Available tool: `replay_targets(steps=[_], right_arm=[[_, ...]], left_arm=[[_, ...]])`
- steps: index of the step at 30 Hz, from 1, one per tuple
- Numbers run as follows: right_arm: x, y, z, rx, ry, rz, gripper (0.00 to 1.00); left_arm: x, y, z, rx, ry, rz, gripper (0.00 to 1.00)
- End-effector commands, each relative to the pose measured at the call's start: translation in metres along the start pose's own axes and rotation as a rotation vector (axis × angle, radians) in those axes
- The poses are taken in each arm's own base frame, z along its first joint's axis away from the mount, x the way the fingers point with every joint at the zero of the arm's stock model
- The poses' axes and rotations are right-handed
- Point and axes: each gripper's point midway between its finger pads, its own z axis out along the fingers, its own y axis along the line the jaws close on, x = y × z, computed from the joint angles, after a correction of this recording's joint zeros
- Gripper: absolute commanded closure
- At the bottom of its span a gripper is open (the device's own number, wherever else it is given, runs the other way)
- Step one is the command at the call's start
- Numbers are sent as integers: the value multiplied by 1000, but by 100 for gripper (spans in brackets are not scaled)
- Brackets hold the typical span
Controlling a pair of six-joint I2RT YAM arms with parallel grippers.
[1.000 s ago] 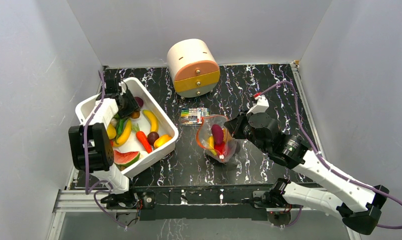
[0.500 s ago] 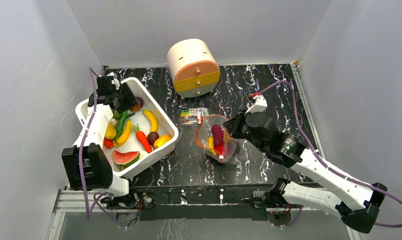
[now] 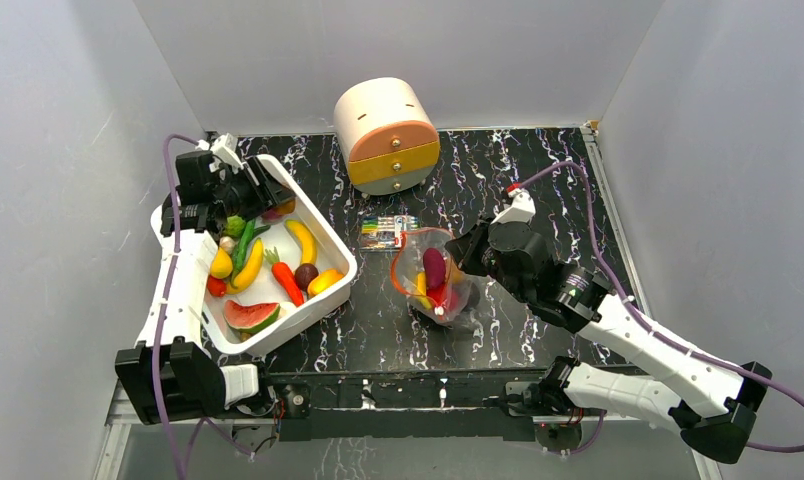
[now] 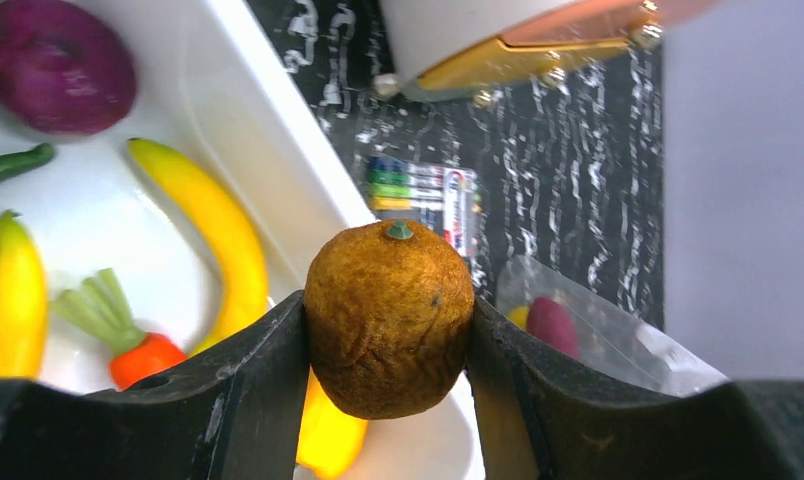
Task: Place the food in the zip-top bag and seal the zipper
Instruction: Pick up the fake vegetable from the bin.
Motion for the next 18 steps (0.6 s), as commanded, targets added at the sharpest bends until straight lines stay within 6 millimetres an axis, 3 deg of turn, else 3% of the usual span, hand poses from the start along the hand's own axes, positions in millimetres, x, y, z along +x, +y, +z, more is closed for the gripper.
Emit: replay_targets(steps=[1, 8, 18], right_arm=[[-35, 22, -10, -47, -102, 94, 100], [-41, 18, -12, -30, -136, 130, 100], [-43, 20, -14, -41, -145, 155, 100]], left_arm=[[-2, -54, -23, 217, 14, 22, 55], [23, -98, -34, 397, 62, 32, 55], [69, -148, -31, 505, 142, 45, 56]])
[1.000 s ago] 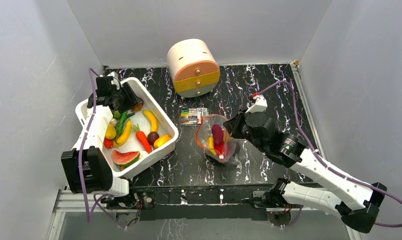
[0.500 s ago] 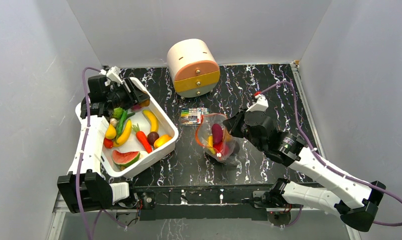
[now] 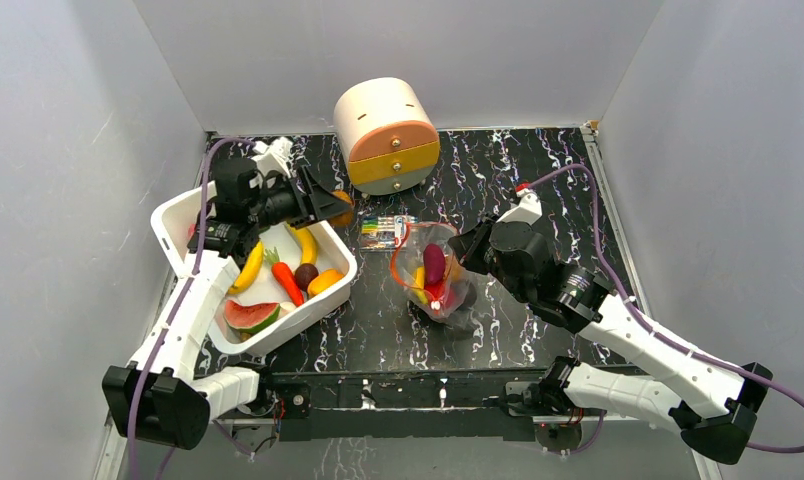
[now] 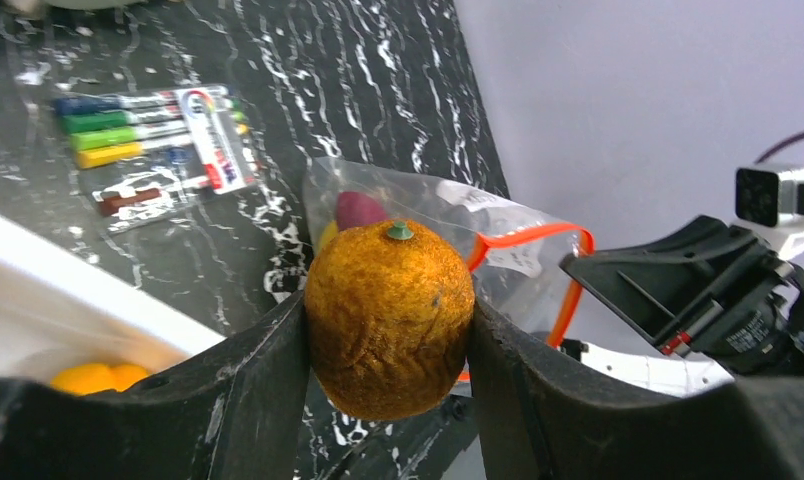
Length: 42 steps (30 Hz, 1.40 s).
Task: Place the food in the zip-top bag and seal the zipper
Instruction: Pick up the fake vegetable from the bin, then place the fake vegetable in the zipper food storage bag.
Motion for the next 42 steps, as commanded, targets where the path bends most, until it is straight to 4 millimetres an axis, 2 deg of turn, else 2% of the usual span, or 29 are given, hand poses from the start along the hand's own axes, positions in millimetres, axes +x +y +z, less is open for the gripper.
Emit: replay_targets(steps=[1, 10, 16, 23, 35, 42], right_arm=[[-34, 26, -14, -77, -97, 80, 100], [-31, 28, -13, -95, -86, 90, 100], [-28, 29, -13, -105, -77, 95, 100], [-28, 31, -14, -110, -72, 95, 100], [-18, 39, -8, -141, -26, 90, 100], [-18, 41, -7, -148, -26, 89, 100]], left_arm=[[9, -31, 6, 83, 9, 4, 56], [58, -63, 28, 148, 95, 5, 57], [83, -83, 42, 186, 150, 10, 57], [107, -91, 58, 182, 208, 26, 57], [120, -90, 76, 153, 246, 19, 50], [124, -85, 83, 129, 262, 20, 42]])
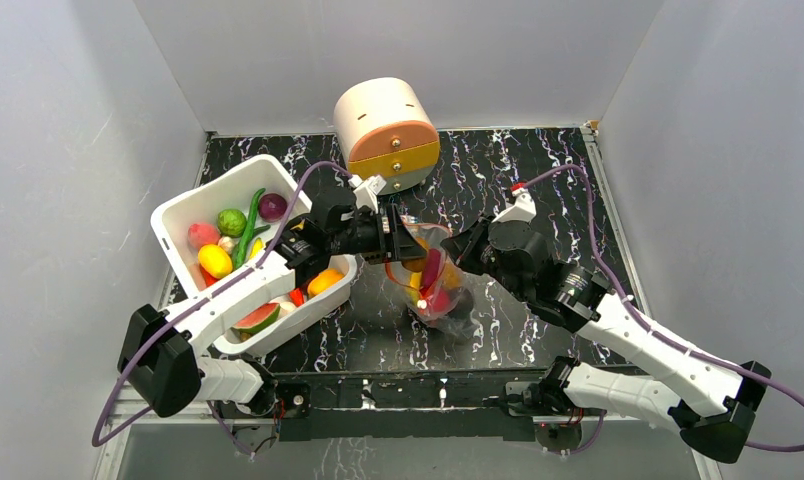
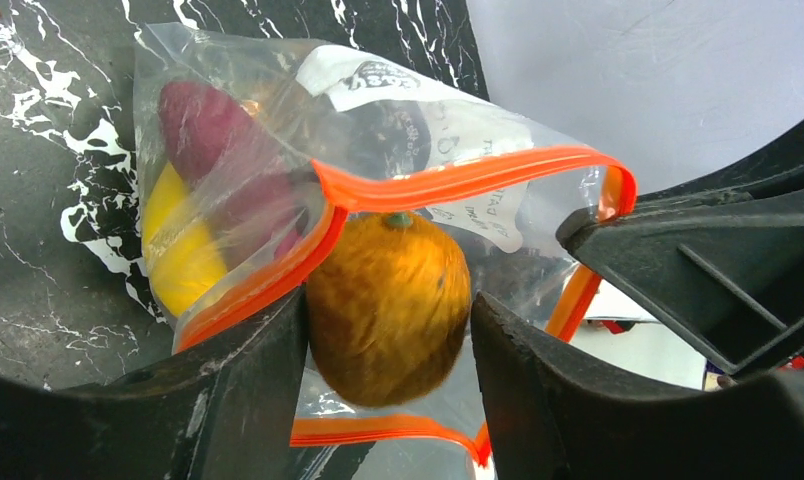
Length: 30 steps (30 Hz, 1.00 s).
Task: Place the food in the zip-top bag and seal the zipper
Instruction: Place the fake vegetable in the zipper food storage bag.
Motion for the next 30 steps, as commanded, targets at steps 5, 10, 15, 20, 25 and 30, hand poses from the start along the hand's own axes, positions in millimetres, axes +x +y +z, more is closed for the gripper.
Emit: replay_targets(steps=[5, 10, 15, 20, 25, 30], right_arm=[[-18, 24, -6, -90, -60, 51, 100], [-16, 16, -8, -78, -64, 54, 100], [-15, 12, -9, -66, -65, 46, 100], [-10, 7, -9, -64, -54, 46, 100], [-7, 4, -11, -71, -51, 47, 100], [-6, 2, -13, -74, -52, 50, 100]], left_arm=[[-10, -14, -4, 12, -32, 43, 39], [-11, -13, -8, -6, -34, 71, 38], [-22, -13, -17, -55, -64, 135, 40], [-38, -2, -34, -186, -121, 217, 40], [-58, 19, -63, -380, -204, 298, 41], [-77, 45, -96, -595, -302, 332, 41]])
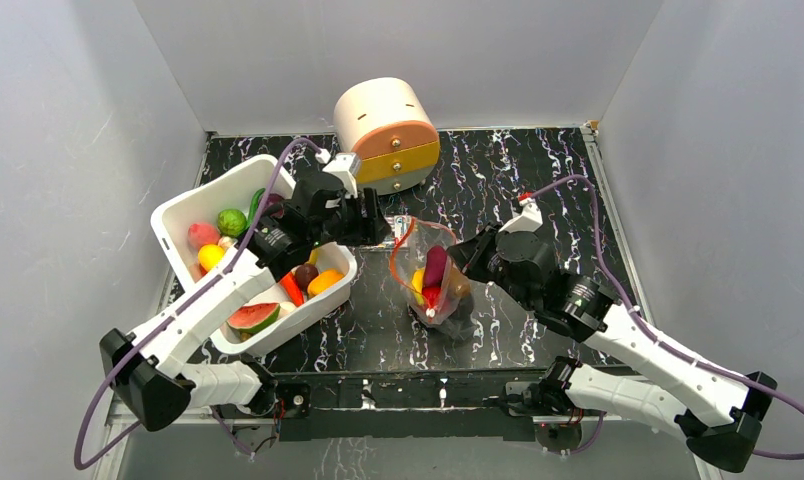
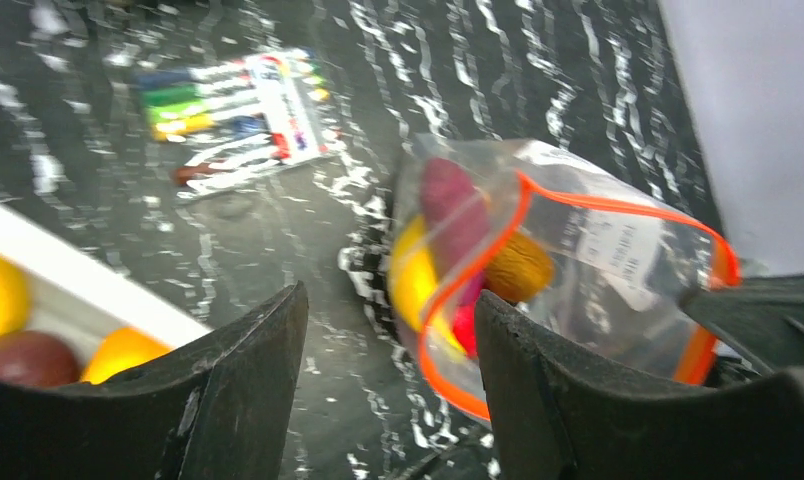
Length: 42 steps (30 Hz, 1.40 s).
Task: Place the food in the zip-top bag and seal the zipper
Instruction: Place the fake vegetable in the zipper food storage bag, then pick up the fake vegetable from the bin.
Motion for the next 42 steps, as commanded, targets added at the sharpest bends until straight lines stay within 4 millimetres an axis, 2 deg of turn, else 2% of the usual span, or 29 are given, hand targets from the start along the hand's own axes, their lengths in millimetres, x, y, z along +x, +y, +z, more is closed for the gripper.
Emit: replay_targets(steps=[1, 7, 13, 24, 28, 32, 35, 42], right_arm=[[-14, 16, -7, -68, -51, 43, 100], [-20, 18, -12, -73, -60, 44, 100], [-19, 16, -15, -77, -62, 46, 100], [-19, 21, -14, -86, -50, 23, 100], [-20, 21, -15, -83, -50, 18, 100], [-22, 19, -15, -72, -57, 14, 100], [-24, 21, -16, -76, -62, 4, 100], [-27, 24, -17, -87, -67, -8, 100]], left_arm=[[-26, 47, -30, -269, -108, 88, 41], [-31, 96, -36, -453, -87, 110, 41], [-36, 154, -46, -599, -70, 62, 41], [-53, 252, -64, -914, -75, 223, 42], [-55, 280, -63, -972, -55, 280, 42], [-52, 306, -59, -1006, -9, 336, 43], [-45, 324, -48, -1016, 55, 336, 42], [-20, 358, -32, -1026, 156, 388, 44]])
